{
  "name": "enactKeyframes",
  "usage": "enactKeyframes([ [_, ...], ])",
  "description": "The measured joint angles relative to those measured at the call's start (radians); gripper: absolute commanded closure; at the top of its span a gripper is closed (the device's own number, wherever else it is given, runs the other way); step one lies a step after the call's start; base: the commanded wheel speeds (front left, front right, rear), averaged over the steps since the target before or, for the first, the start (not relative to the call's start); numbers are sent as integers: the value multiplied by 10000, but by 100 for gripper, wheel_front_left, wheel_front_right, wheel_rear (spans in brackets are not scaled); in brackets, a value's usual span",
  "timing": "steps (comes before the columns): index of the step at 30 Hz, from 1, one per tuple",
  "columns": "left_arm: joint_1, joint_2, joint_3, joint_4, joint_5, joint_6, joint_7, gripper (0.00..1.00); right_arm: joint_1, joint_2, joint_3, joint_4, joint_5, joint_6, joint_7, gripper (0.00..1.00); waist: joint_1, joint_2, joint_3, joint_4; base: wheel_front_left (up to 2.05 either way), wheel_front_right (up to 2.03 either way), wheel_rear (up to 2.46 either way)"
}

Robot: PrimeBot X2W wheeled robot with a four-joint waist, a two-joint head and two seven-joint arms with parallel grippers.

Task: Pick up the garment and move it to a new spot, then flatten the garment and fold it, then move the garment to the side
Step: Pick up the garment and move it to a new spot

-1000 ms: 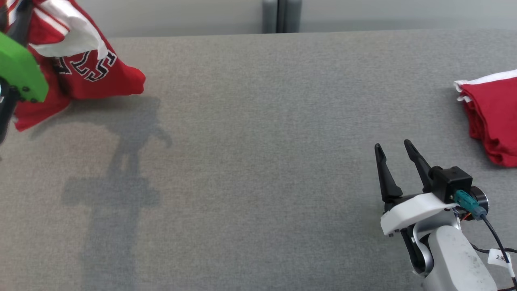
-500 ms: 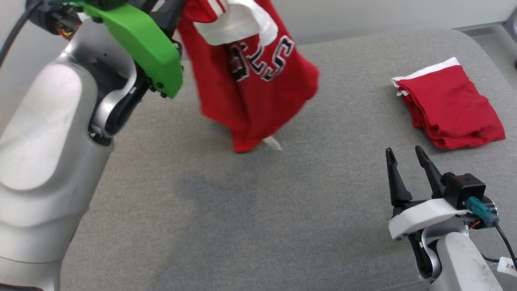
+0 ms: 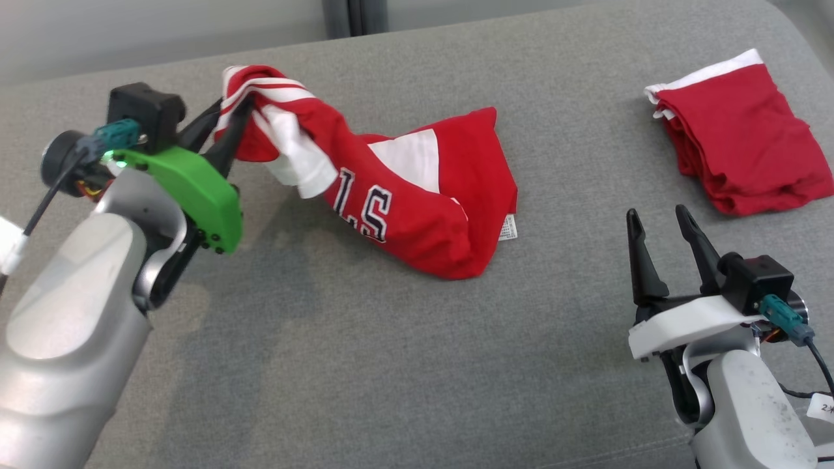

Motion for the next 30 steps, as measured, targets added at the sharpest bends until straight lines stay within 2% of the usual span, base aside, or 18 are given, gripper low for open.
enactKeyframes([
  [5, -71, 512, 6, 1279, 554, 0, -1202, 100, -262, 0, 31, -109, -90, 0, 0, 0, 0, 0, 576, -4, 0, 0, 0],
  [11, -596, 608, 58, 2499, 890, 46, -2096, 100, -513, 0, 153, -167, -151, 0, 0, 0, 0, 0, 1176, -27, 0, 0, 0],
  [12, -656, 575, 96, 2692, 888, 54, -2226, 87, -536, 0, 178, -161, -153, 0, 0, 0, 0, 0, 1254, -30, 0, 0, 0],
  [13, -694, 537, 128, 2836, 863, 56, -2318, 51, -567, 0, 197, -151, -159, 0, 0, 0, 0, 0, 1306, -31, 0, 0, 0],
  [14, -734, 479, 142, 3026, 815, 56, -2422, 9, -600, 4, 219, -146, -169, 0, 0, 0, 0, 0, 1356, -29, 0, 0, 0],
  [15, -749, 414, 153, 3183, 786, 56, -2560, 0, -612, 0, 238, -134, -171, 0, 0, 0, 0, 0, 1380, -16, 0, 0, 0],
  [23, -377, -127, 495, 3804, 274, 56, -3388, 0, -554, 0, 226, 15, -351, 0, 0, 0, 0, 0, 993, 149, 0, 0, 0],
  [30, 853, -535, 1143, 2984, 105, 123, -3565, 0, -270, 2, 63, 52, -564, 0, 0, 0, 0, 0, 352, 467, 0, 0, 0],
])
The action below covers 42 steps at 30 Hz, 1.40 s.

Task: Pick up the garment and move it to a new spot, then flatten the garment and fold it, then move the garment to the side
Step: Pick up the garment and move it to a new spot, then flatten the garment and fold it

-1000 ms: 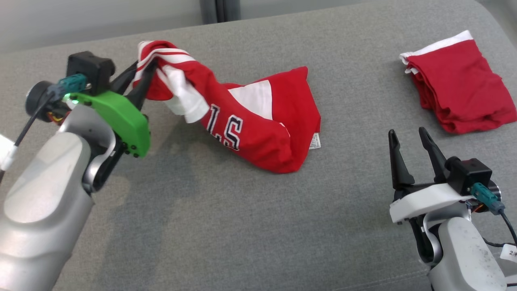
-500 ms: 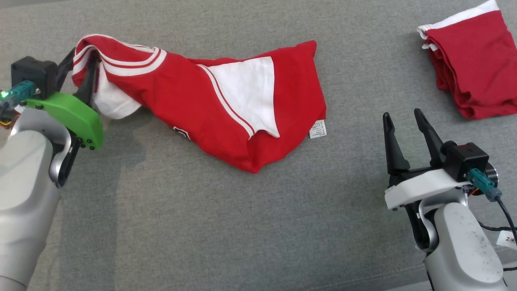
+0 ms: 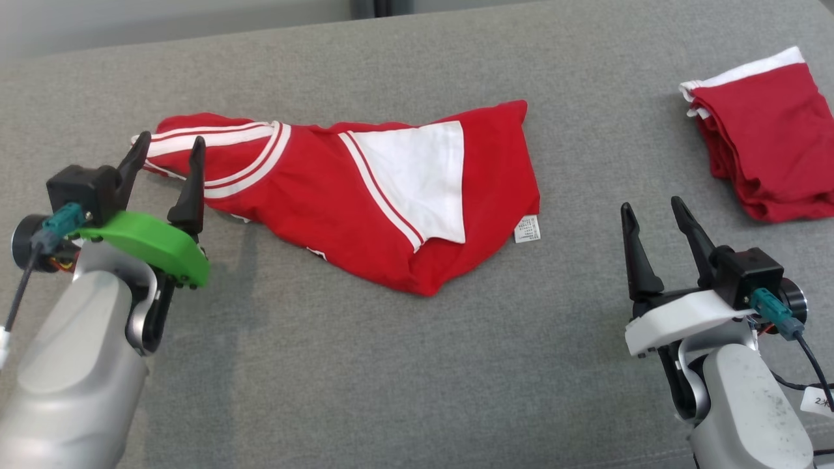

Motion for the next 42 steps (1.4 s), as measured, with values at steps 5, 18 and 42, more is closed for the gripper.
enactKeyframes([
  [5, 1391, -318, 633, -1032, 376, 244, -13, 0, 202, 0, -54, 19, -65, 0, 0, 0, 0, 0, -532, 295, 0, 0, 0],
  [18, 4877, -1737, 2318, -3087, 1419, 677, -31, 0, 935, 2, 21, 176, -50, 0, 0, 0, 0, 0, -1892, 922, 0, 0, 0],
  [42, 7078, -3045, 3613, -3862, 2824, 389, -29, 0, 1989, 0, 297, 445, 466, 0, 0, 0, 0, 0, -2605, 1035, 0, 0, 0],
])
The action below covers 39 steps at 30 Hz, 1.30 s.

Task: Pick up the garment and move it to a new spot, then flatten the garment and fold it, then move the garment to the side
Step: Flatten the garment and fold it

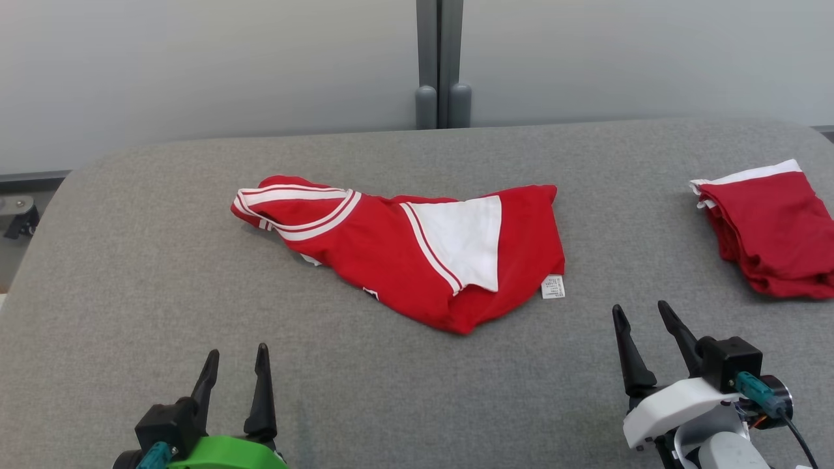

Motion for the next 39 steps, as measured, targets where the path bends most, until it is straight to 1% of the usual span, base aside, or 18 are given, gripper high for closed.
enactKeyframes([
  [11, 3, -128, 178, 132, 228, -217, -2, 0, 98, 0, 79, 10, 12, 0, 0, 0, 0, 0, -106, 96, 0, 0, 0],
  [22, -3, -221, 322, 182, 334, -307, 0, 0, 74, 0, 123, 59, 27, 0, 0, 0, 0, 0, -56, 227, 0, 0, 0],
  [25, -29, -238, 280, 184, 368, -332, 0, 0, -48, 0, 163, 192, -128, 0, 0, 0, 0, 0, -20, 326, 0, 0, 0],
  [32, -336, -267, 190, 29, 382, -349, 0, 0, -1287, -2, 198, 846, -761, 0, -10, 0, 0, 0, 308, 699, 0, 0, 0],
  [39, -717, -280, -82, -142, 370, -395, 0, 0, -3315, 4, -102, 2468, -1653, 0, 25, 0, 0, 0, 805, 1401, 0, 0, 0],
])
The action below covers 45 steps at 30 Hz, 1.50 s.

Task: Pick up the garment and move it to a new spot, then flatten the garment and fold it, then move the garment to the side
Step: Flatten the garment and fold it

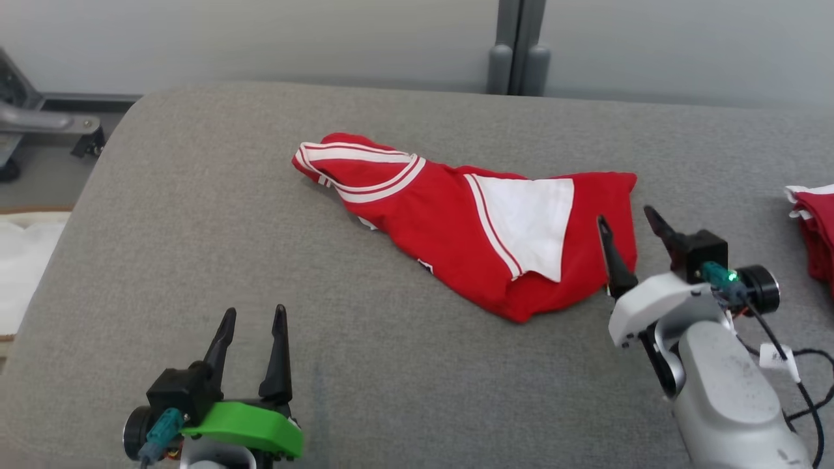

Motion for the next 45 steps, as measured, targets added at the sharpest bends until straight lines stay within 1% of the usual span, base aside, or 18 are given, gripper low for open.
enactKeyframes([
  [3, -165, -4, -128, -132, -151, 4, -2, 0, -871, 6, -301, 800, -426, 2, 79, 0, 0, 0, 271, 343, 0, 0, 0],
  [6, -307, -4, -320, -224, -291, 65, 0, 0, -1636, 6, -890, 1664, -1028, 0, 150, 0, 0, 0, 591, 722, 0, 0, 0],
  [8, -347, -4, -439, -263, -401, 121, -2, 0, -2002, -46, -1336, 2194, -1482, 0, 207, 0, 0, 0, 794, 994, 0, 0, 0],
  [12, -483, -2, -633, -345, -598, 221, -2, 0, -2503, -205, -1969, 3057, -1948, 2, 305, 0, 0, 0, 1157, 1478, 0, 0, 0],
  [16, -540, -2, -734, -408, -740, 320, 0, 0, -2940, -443, -2416, 3661, -2339, 0, 297, 0, 0, 0, 1576, 1898, 0, 0, 0],
  [17, -589, -2, -771, -426, -755, 343, 0, 0, -3116, -451, -2516, 3893, -2437, 0, 263, 0, 0, 0, 1760, 2066, 0, 0, 0],
  [20, -653, -2, -807, -441, -784, 414, -2, 0, -3369, -439, -2568, 4184, -2568, 0, 188, 0, 0, 0, 2014, 2272, 0, 0, 0],
  [21, -676, -2, -823, -443, -782, 418, -2, 0, -3453, -437, -2577, 4266, -2577, 0, 163, 4, 0, 0, 2094, 2328, 0, 0, 0],
  [22, -689, -2, -838, -453, -782, 426, -2, 0, -3523, -428, -2585, 4337, -2604, 0, 138, 17, 0, 0, 2155, 2369, 0, 0, 0],
  [23, -704, -2, -853, -466, -782, 439, 0, 0, -3596, -424, -2583, 4385, -2625, 0, 109, 53, 0, 0, 2221, 2409, 0, 0, 0],
  [24, -714, -2, -867, -477, -786, 456, -2, 0, -3672, -410, -2589, 4426, -2637, 0, 73, 74, 0, 0, 2280, 2438, 0, 0, 0],
  [25, -724, -2, -878, -487, -796, 476, -2, 0, -3753, -391, -2594, 4445, -2646, 0, 54, 91, 0, 0, 2332, 2457, 0, 0, 0],
  [26, -728, -4, -882, -495, -796, 497, 0, 0, -3803, -370, -2598, 4451, -2648, 0, 38, 100, 0, 0, 2363, 2462, 0, 0, 0],
  [30, -735, -4, -878, -504, -796, 510, 0, 0, -3915, -270, -2579, 4341, -2675, 0, 4, 100, 0, 0, 2376, 2354, 0, 0, 0],
  [34, -739, -6, -834, -491, -757, 516, -2, 0, -3948, -132, -2320, 3275, -2477, 2, -21, 100, 0, -1, 2272, 2199, 0, 0, 0],
  [36, -739, -8, -794, -476, -734, 516, 0, 0, -3925, -65, -1987, 2623, -2280, 2, -21, 100, 0, 0, 2192, 2129, 0, 0, 0],
  [39, -738, -8, -732, -453, -704, 510, 0, 0, -3720, -29, -1223, 1584, -1730, 0, -25, 100, 0, 0, 2029, 2020, 0, 0, 0],
  [45, -734, -8, -679, -391, -642, 453, 0, 0, -3039, -12, 570, 244, -456, 0, -23, 100, 0, 0, 1724, 1906, 0, 0, 0],
])
